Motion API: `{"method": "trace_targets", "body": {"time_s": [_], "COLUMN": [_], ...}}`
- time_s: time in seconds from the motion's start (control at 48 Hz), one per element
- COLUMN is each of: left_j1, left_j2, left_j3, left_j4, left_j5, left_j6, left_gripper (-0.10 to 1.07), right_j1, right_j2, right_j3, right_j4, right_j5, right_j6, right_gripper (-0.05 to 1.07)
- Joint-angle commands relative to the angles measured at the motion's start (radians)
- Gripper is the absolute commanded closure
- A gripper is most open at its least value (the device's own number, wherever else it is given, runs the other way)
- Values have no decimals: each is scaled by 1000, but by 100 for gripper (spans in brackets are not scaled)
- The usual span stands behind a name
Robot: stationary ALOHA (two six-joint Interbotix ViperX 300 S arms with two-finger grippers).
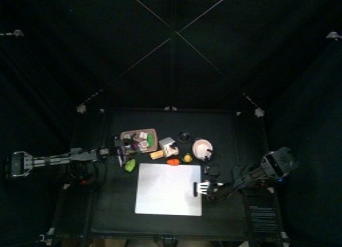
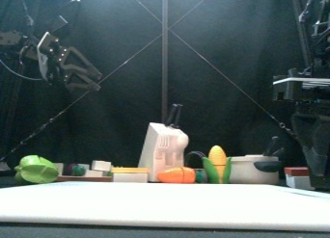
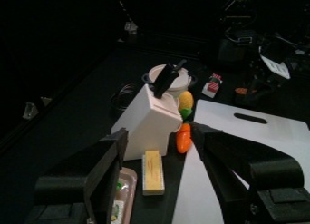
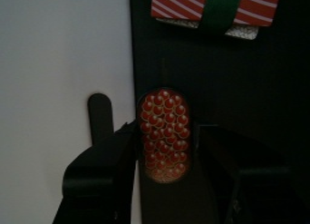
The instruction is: Place salmon roe sushi on the right side of the cutting board
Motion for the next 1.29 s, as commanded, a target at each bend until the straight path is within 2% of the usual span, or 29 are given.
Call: {"method": "trace_targets", "body": {"time_s": [0.0, 0.188, 0.5, 0.688, 1.271], "left_j1": [-3, -3, -2, -3, -2], "left_j2": [2, 2, 2, 2, 2], "left_j3": [-12, -12, -11, -11, -11], "left_j4": [-2, 0, 0, -2, 0], "left_j5": [-8, -8, -8, -8, -6], "left_j6": [2, 2, 2, 2, 2], "left_gripper": [6, 6, 6, 6, 6], "right_j1": [2, -3, -5, -5, 0], "right_j2": [-14, -6, 3, 3, -80], "right_j3": [-8, -8, -9, -18, -17], "right_j4": [-5, 0, 5, -2, -35], "right_j5": [5, -6, -6, -8, 41], "right_j6": [6, 6, 6, 2, -18], "right_gripper": [46, 42, 17, 6, 5]}}
